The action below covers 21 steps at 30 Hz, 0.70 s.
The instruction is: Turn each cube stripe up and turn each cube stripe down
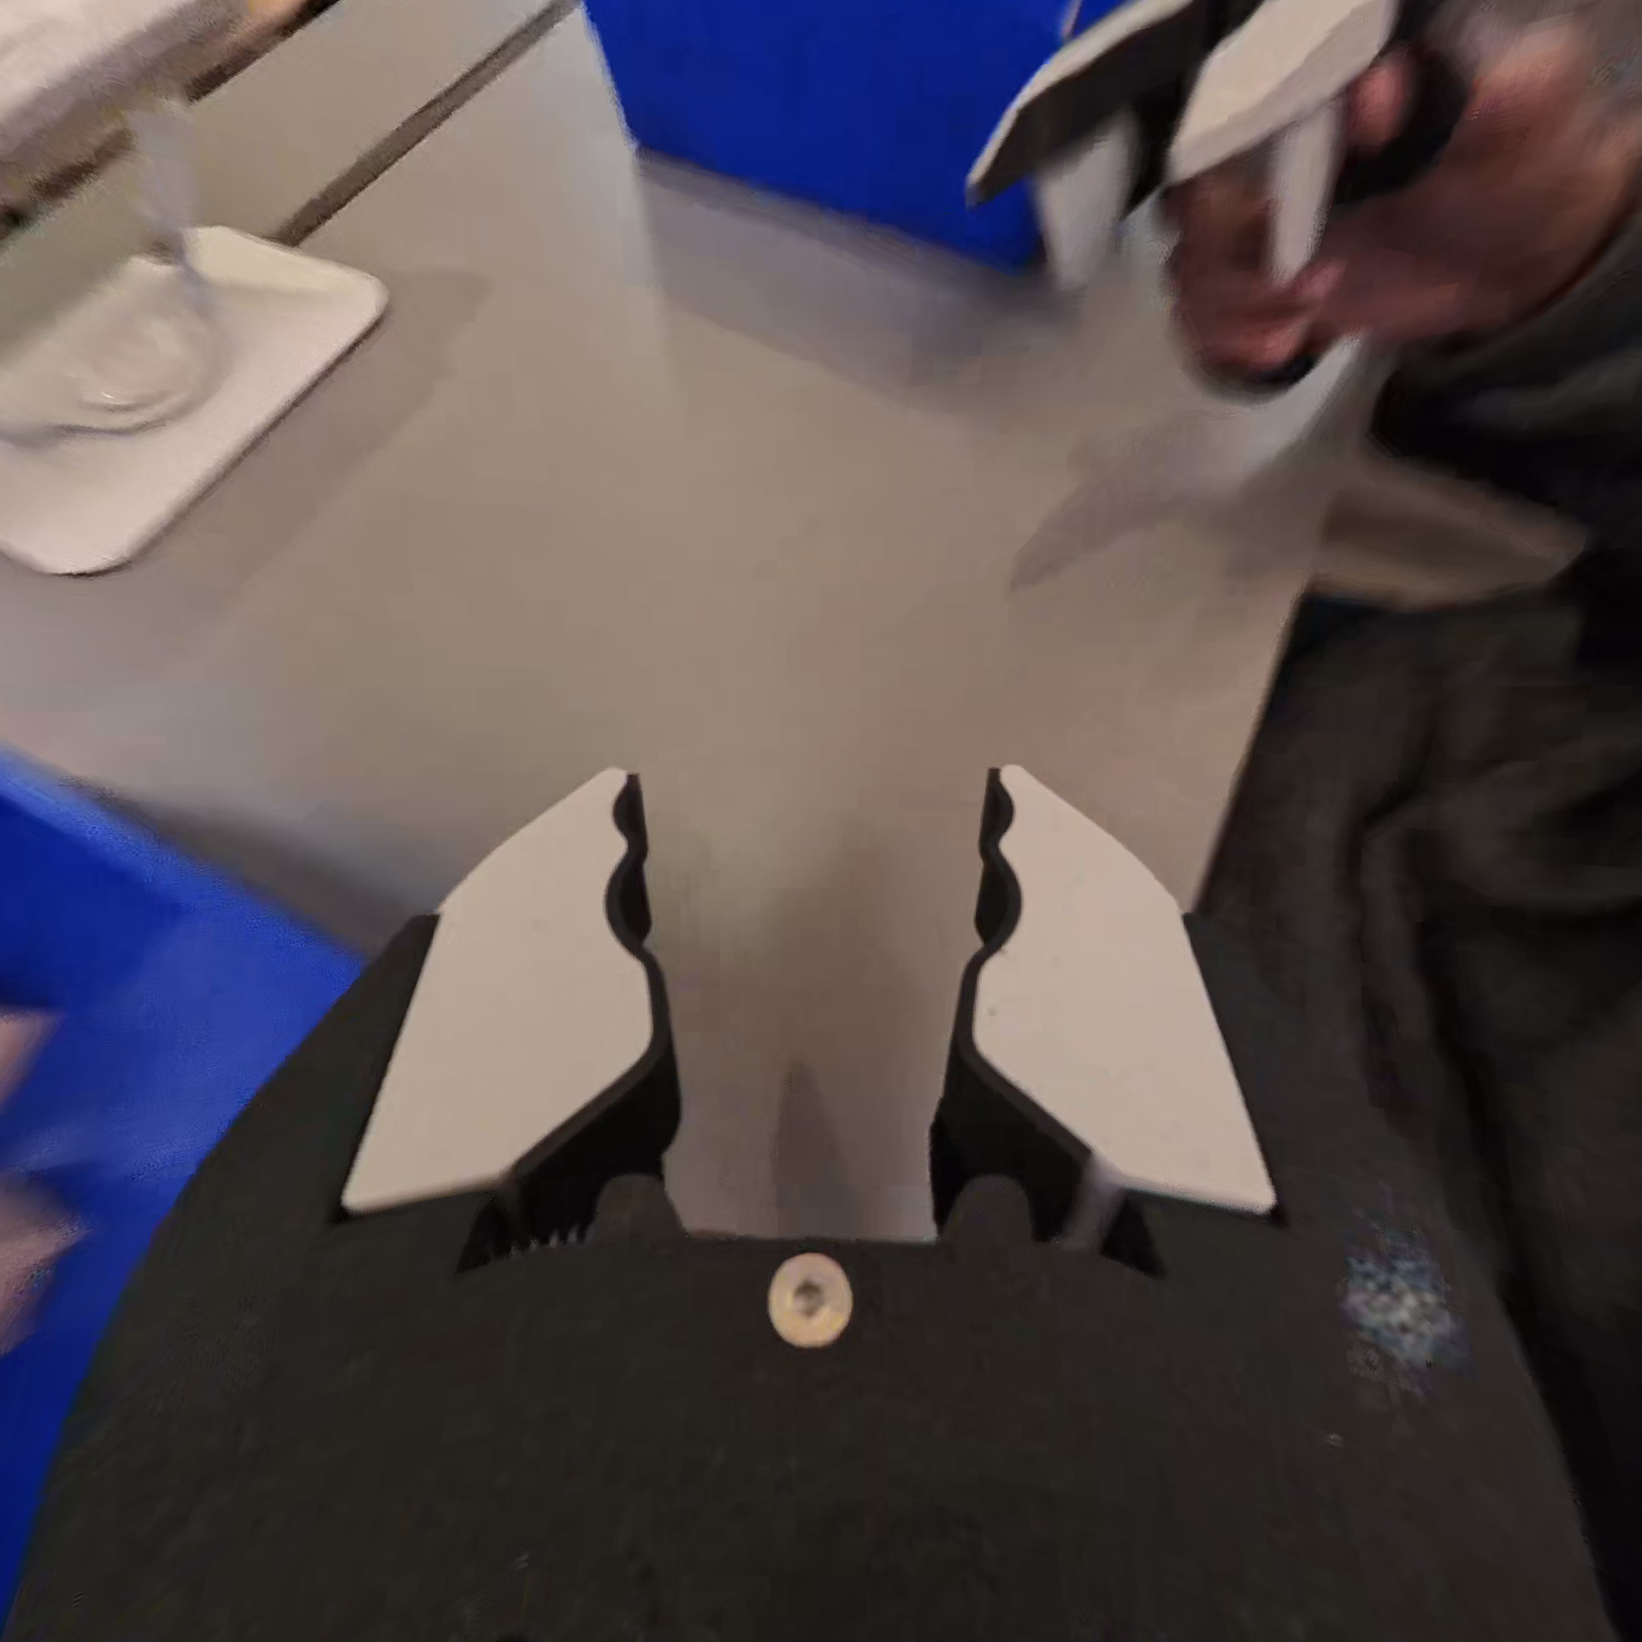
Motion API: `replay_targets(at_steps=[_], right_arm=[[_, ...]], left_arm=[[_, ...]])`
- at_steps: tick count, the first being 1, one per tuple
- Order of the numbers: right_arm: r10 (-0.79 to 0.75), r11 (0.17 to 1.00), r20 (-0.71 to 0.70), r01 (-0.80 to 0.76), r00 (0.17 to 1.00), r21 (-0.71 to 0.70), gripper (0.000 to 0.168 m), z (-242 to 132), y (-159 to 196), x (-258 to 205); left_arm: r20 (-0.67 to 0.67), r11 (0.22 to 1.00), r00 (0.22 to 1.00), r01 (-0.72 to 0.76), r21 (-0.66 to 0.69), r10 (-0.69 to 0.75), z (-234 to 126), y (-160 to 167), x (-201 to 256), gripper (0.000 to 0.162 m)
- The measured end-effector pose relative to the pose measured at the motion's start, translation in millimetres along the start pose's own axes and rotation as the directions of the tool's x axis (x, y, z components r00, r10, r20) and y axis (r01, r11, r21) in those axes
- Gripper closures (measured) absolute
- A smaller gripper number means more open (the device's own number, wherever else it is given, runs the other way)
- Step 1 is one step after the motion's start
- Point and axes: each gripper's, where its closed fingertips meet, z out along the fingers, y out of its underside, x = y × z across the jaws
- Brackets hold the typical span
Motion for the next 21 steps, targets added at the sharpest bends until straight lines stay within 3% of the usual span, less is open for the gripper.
replay_targets(at_steps=[4,9,13,21], right_arm=[[0.132,0.99,0.069,-0.129,0.989,-0.049,0.114,-2.8,19.4,-5.2],[0.113,0.993,0.144,-0.108,0.983,-0.047,0.11,-2.1,20.4,-16.5],[0.117,0.993,0.245,-0.115,0.962,-0.023,0.11,-2.5,16.7,-35.3],[0.166,0.986,0.299,-0.162,0.94,-0.036,0.11,-2.0,22.4,-34.5]], left_arm=[[0.159,0.902,0.935,-0.244,-0.357,0.316,-55.3,36.0,-82.9,0.087],[0.062,0.643,0.911,-0.239,-0.728,0.408,-79.6,94.4,-185.1,0.087],[-0.065,0.61,0.94,-0.268,-0.745,0.334,-58.2,117.0,-225.8,0.106],[-0.157,0.561,0.968,-0.243,-0.791,0.198,-30.0,136.6,-257.2,0.101]])
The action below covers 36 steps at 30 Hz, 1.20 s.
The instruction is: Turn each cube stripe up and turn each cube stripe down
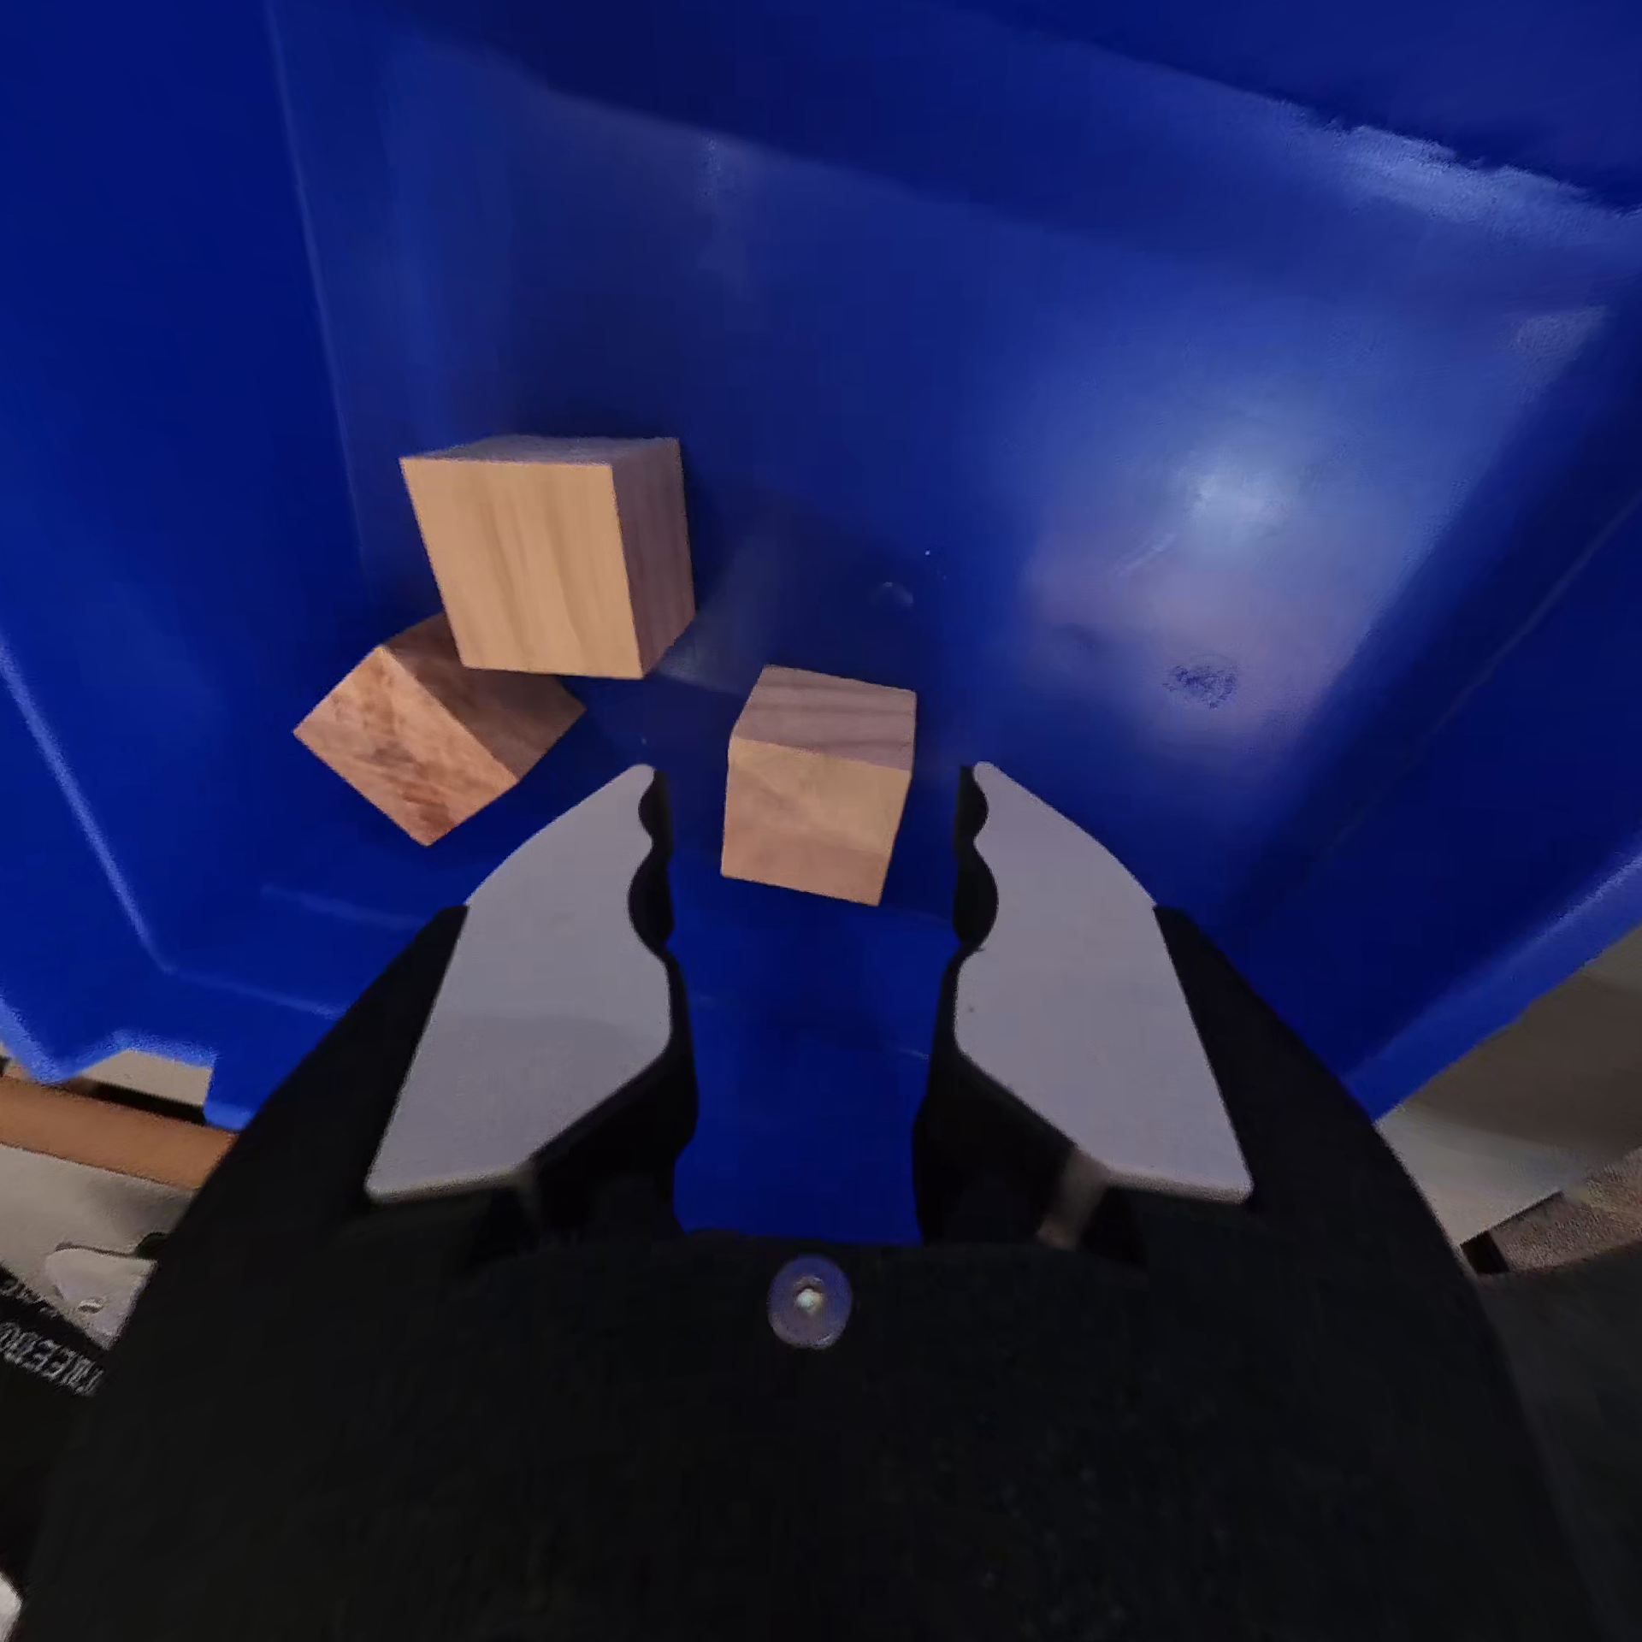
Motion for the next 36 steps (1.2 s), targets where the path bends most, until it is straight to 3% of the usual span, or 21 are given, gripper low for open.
replay_targets(at_steps=[2,3,4,8,12,17,22,29,32,36], right_arm=[[0.014,1.0,0.021,-0.014,1.0,-0.008,0.109,1.8,2.6,0.3],[0.016,1.0,0.021,-0.016,1.0,-0.02,0.109,2.8,5.0,1.4],[0.016,0.999,0.016,-0.015,1.0,-0.034,0.109,3.9,7.8,3.1],[0.019,0.998,0.013,-0.018,1.0,-0.06,0.11,7.0,13.3,5.8],[0.039,0.998,0.018,-0.038,0.999,-0.044,0.111,5.9,10.6,6.6],[0.067,0.998,-0.027,-0.066,0.997,0.006,0.112,-0.9,1.2,14.0],[0.102,0.993,-0.04,-0.099,0.994,0.064,0.112,-8.2,-8.2,17.2],[0.075,0.996,-0.051,-0.073,0.996,0.042,0.113,-10.3,-3.8,16.4],[0.063,0.997,-0.059,-0.06,0.996,0.042,0.113,-10.5,-3.4,15.4],[0.052,0.998,-0.075,-0.05,0.996,0.027,0.114,-11.0,-1.1,18.6]], left_arm=[[-0.021,0.999,1.0,-0.01,-0.053,0.009,10.6,5.3,-0.8,0.099],[-0.037,0.998,0.999,-0.018,-0.067,0.016,16.4,7.1,0.7,0.102],[-0.056,0.997,0.998,-0.026,-0.078,0.022,22.0,8.7,3.1,0.115],[-0.109,0.998,0.994,0.014,-0.055,-0.02,22.1,6.4,10.4,0.117],[-0.028,0.997,0.996,0.082,0.006,-0.082,-12.7,5.2,7.8,0.117],[0.012,0.936,0.943,0.33,0.124,-0.334,-80.5,-13.6,15.9,0.118],[-0.021,0.914,0.93,0.364,0.178,-0.367,-112.5,-69.9,63.9,0.118],[-0.038,0.947,0.984,0.178,0.268,-0.174,-103.2,-184.8,123.7,0.118],[-0.168,0.87,0.964,0.258,0.421,-0.204,-102.3,-234.7,138.1,0.118],[-0.426,0.666,0.862,0.49,0.562,-0.274,-109.5,-276.9,145.7,0.118]])
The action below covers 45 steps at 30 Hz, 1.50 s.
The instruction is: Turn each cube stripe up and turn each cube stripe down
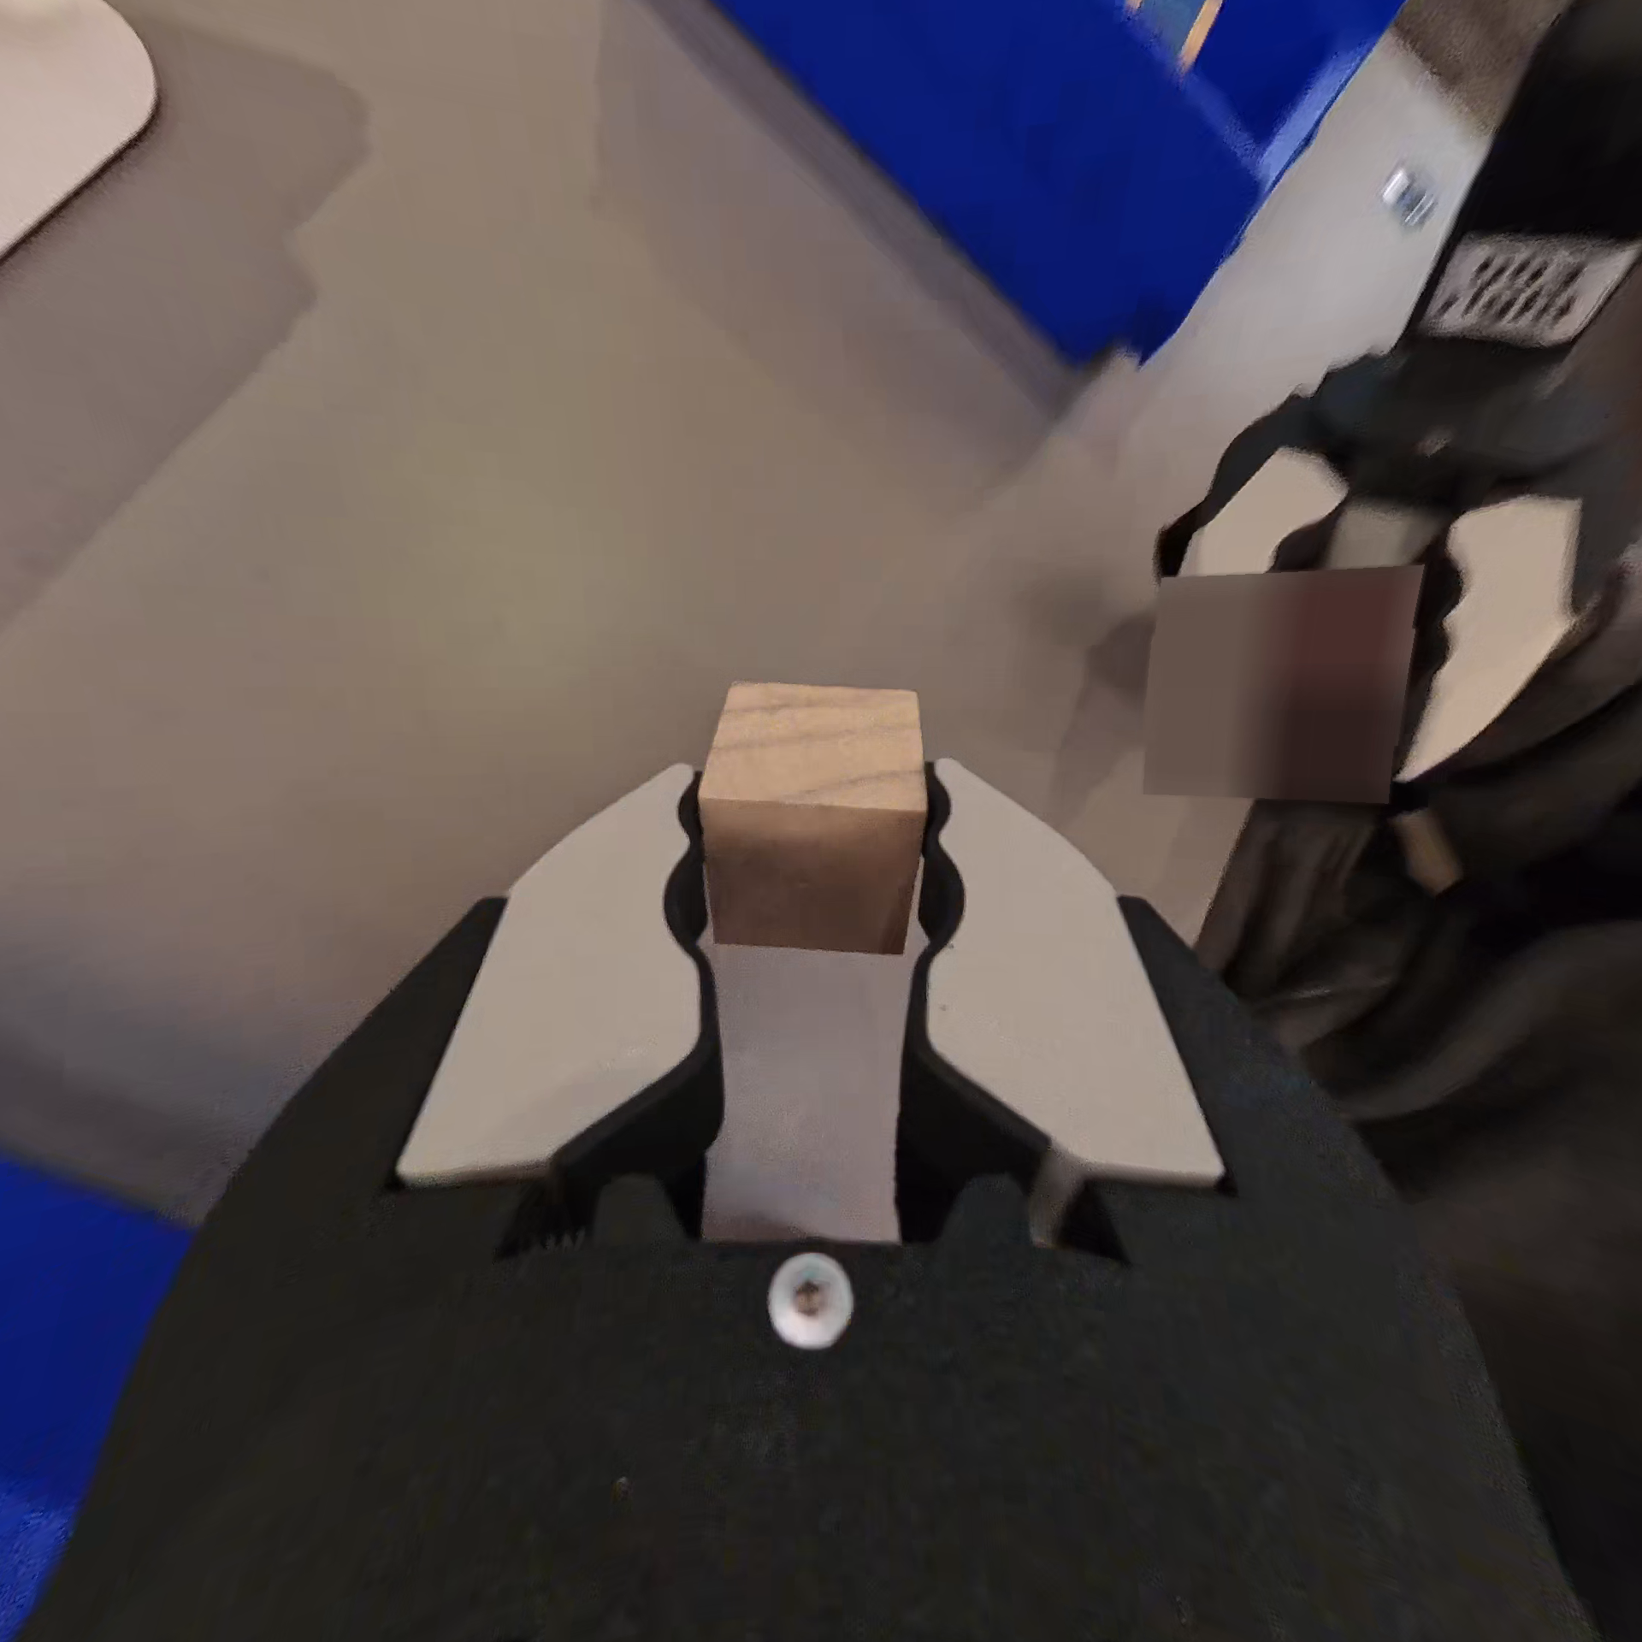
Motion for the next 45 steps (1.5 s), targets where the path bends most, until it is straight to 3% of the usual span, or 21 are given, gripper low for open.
replay_targets(at_steps=[2,4,6,10,12,18,22,24,30,31,32,38,40,42,45], right_arm=[[0.014,1.0,0.002,-0.014,1.0,0.004,0.114,-0.4,0.5,2.5],[0.033,0.999,0.005,-0.033,0.999,0.004,0.114,-0.8,1.2,5.2],[0.043,0.999,0.0,-0.043,0.999,0.009,0.114,-1.1,1.1,8.1],[0.056,0.998,-0.001,-0.056,0.998,0.007,0.114,0.3,1.7,11.3],[0.063,0.998,-0.002,-0.063,0.998,0.011,0.114,2.4,0.9,12.8],[0.224,0.971,0.035,-0.227,0.974,0.079,0.11,17.8,-42.3,11.4],[0.425,0.905,0.012,-0.425,0.905,0.004,0.101,32.9,-66.1,26.1],[0.483,0.875,0.061,-0.484,0.873,-0.006,0.104,41.4,-81.6,24.8],[0.499,0.867,0.048,-0.498,0.865,-0.027,0.102,74.2,-81.2,37.3],[0.514,0.857,0.078,-0.514,0.854,-0.012,0.11,76.5,-82.5,36.6],[0.528,0.849,0.065,-0.527,0.847,-0.032,0.121,77.0,-77.9,38.4],[0.499,0.867,0.029,-0.498,0.866,-0.038,0.122,70.5,-75.6,42.4],[0.499,0.867,0.042,-0.497,0.866,-0.045,0.122,68.7,-77.5,37.9],[0.483,0.875,0.04,-0.482,0.875,-0.04,0.122,64.1,-81.4,34.3],[0.447,0.895,0.027,-0.446,0.894,-0.027,0.122,54.7,-88.9,30.3]], left_arm=[[-0.081,0.991,0.994,0.085,0.103,-0.077,2.6,-8.8,4.5,0.118],[-0.264,0.944,0.948,0.239,0.226,-0.177,-3.3,-23.5,14.5,0.118],[-0.472,0.874,0.856,0.382,0.3,-0.212,-14.8,-38.1,23.9,0.119],[-0.787,0.762,0.576,0.606,0.23,-0.221,-40.7,-53.4,40.9,0.118],[-0.836,0.739,0.5,0.647,0.186,-0.227,-42.2,-54.5,44.6,0.118],[-0.868,0.712,0.43,0.689,0.137,-0.249,-38.4,-54.2,41.1,0.118],[-0.857,0.706,0.45,0.691,0.155,-0.252,-40.1,-53.2,36.4,0.118],[-0.829,0.711,0.499,0.676,0.191,-0.252,-37.9,-53.0,33.9,0.118],[-0.752,0.745,0.608,0.619,0.249,-0.255,-22.8,-50.1,32.9,0.118],[-0.738,0.755,0.623,0.607,0.247,-0.26,-18.0,-48.4,33.9,0.118],[-0.731,0.759,0.63,0.603,0.247,-0.262,-14.9,-47.9,34.4,0.118],[-0.724,0.745,0.634,0.615,0.258,-0.272,-10.2,-49.3,34.4,0.117],[-0.726,0.693,0.647,0.635,0.342,-0.235,-31.5,-56.5,29.3,0.102],[-0.67,0.635,0.711,0.621,0.46,-0.211,-56.5,-53.2,18.9,0.081],[-0.398,0.653,0.882,0.459,0.603,-0.253,-57.8,-19.3,5.6,0.068]])
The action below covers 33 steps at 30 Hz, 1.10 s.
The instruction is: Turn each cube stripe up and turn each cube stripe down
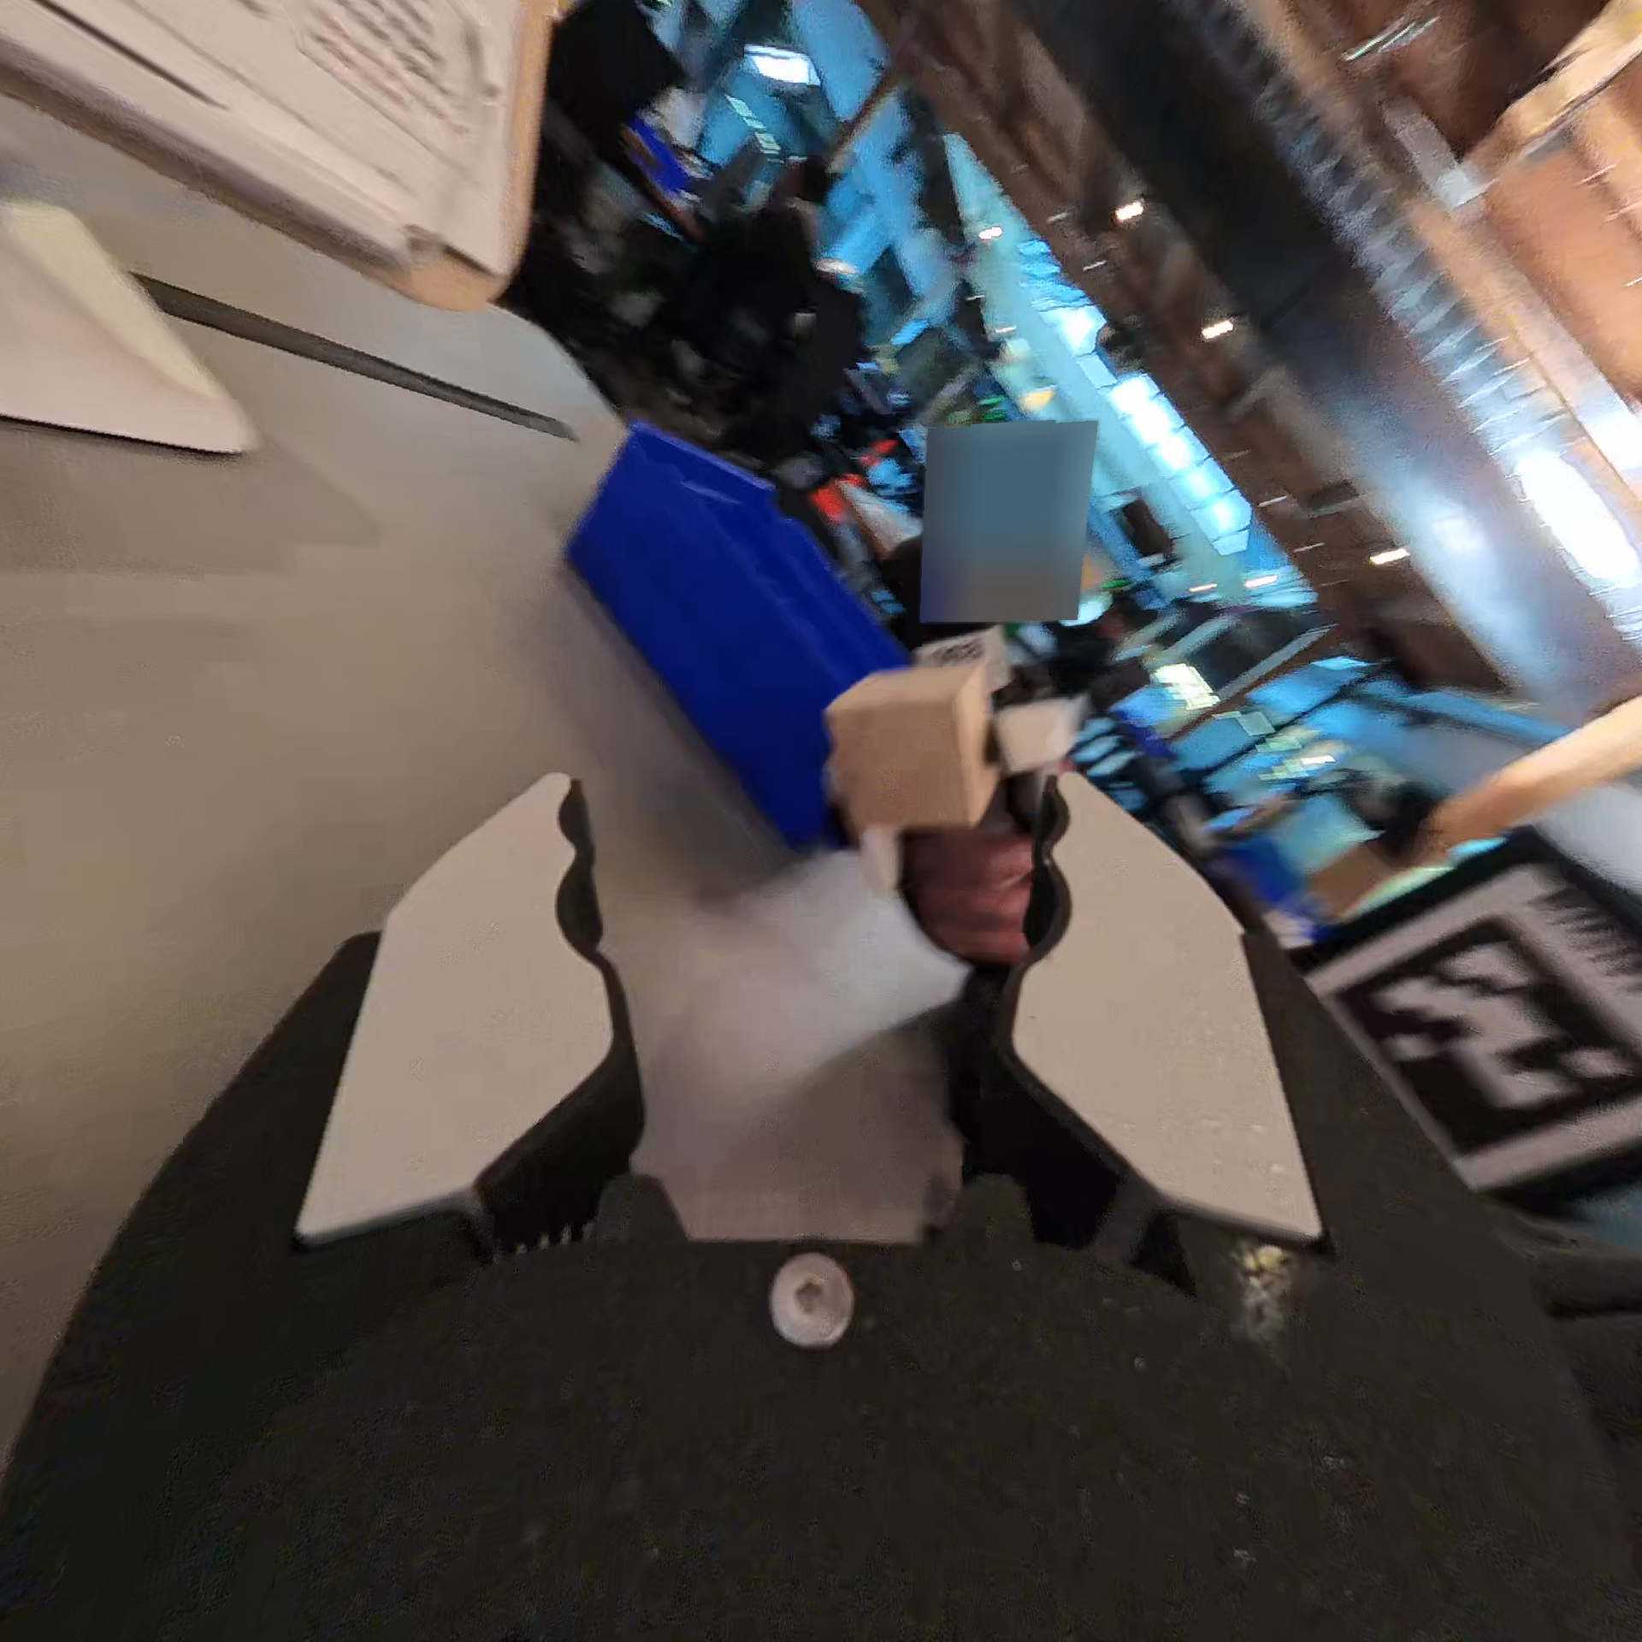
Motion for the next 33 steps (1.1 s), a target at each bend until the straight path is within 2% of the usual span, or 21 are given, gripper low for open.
replay_targets(at_steps=[2,5,11,13,14,16,18,20,21,22,24,26,30,33], right_arm=[[-0.027,1.0,-0.018,0.028,0.999,0.009,0.122,-6.0,-3.7,-2.0],[-0.051,0.998,-0.07,0.053,0.996,0.026,0.122,-14.0,-10.1,5.0],[-0.079,0.995,-0.098,0.085,0.992,0.061,0.122,-33.3,-23.9,0.1],[-0.153,0.981,-0.131,0.166,0.979,0.098,0.122,-59.1,-45.4,-19.5],[-0.211,0.963,-0.192,0.238,0.958,0.13,0.122,-79.1,-61.4,-29.4],[-0.305,0.909,-0.395,0.389,0.866,0.149,0.122,-127.1,-92.6,-40.8],[-0.325,0.881,-0.624,0.468,0.71,0.074,0.122,-176.8,-115.9,-31.6],[-0.286,0.907,-0.819,0.416,0.497,-0.064,0.122,-226.6,-129.2,5.4],[-0.265,0.925,-0.893,0.356,0.363,-0.129,0.122,-254.2,-134.8,31.2],[-0.25,0.942,-0.937,0.285,0.244,-0.177,0.122,-279.8,-139.2,57.1],[-0.239,0.965,-0.966,0.139,0.095,-0.225,0.122,-316.6,-142.6,106.9],[-0.252,0.967,-0.967,-0.017,0.041,-0.253,0.122,-334.9,-136.3,148.9],[-0.272,0.958,-0.959,-0.118,-0.076,-0.263,0.121,-352.9,-146.2,191.1],[-0.213,0.964,-0.975,-0.179,-0.069,-0.198,0.121,-357.3,-150.5,209.6]], left_arm=[[0.125,0.988,0.98,-0.147,-0.052,0.153,-9.2,42.1,-10.9,0.064],[0.229,0.949,0.921,-0.301,-0.098,0.316,-18.8,89.7,-23.2,0.07],[0.149,0.924,0.919,-0.337,-0.182,0.365,-4.7,107.9,-10.3,0.078],[0.16,0.912,0.909,-0.348,-0.219,0.386,-4.8,114.8,-14.7,0.08],[0.158,0.906,0.906,-0.353,-0.234,0.394,-5.0,116.4,-14.7,0.08],[0.148,0.901,0.902,-0.368,-0.227,0.406,-5.9,113.7,-10.0,0.082],[0.154,0.894,0.892,-0.385,-0.229,0.424,-7.7,110.6,-9.0,0.084],[0.162,0.889,0.887,-0.39,-0.241,0.433,-8.4,110.5,-12.1,0.086],[0.159,0.888,0.889,-0.384,-0.251,0.429,-8.0,112.1,-14.0,0.087],[0.152,0.89,0.895,-0.374,-0.26,0.42,-7.3,114.1,-15.6,0.088],[0.131,0.902,0.914,-0.34,-0.266,0.383,-5.7,117.2,-17.0,0.088],[0.107,0.915,0.938,-0.291,-0.279,0.33,-4.8,120.6,-16.9,0.088],[0.09,0.932,0.959,-0.238,-0.273,0.271,-7.3,120.1,-18.1,0.089],[0.059,0.931,0.967,-0.22,-0.292,0.247,-7.5,123.2,-16.1,0.087]])
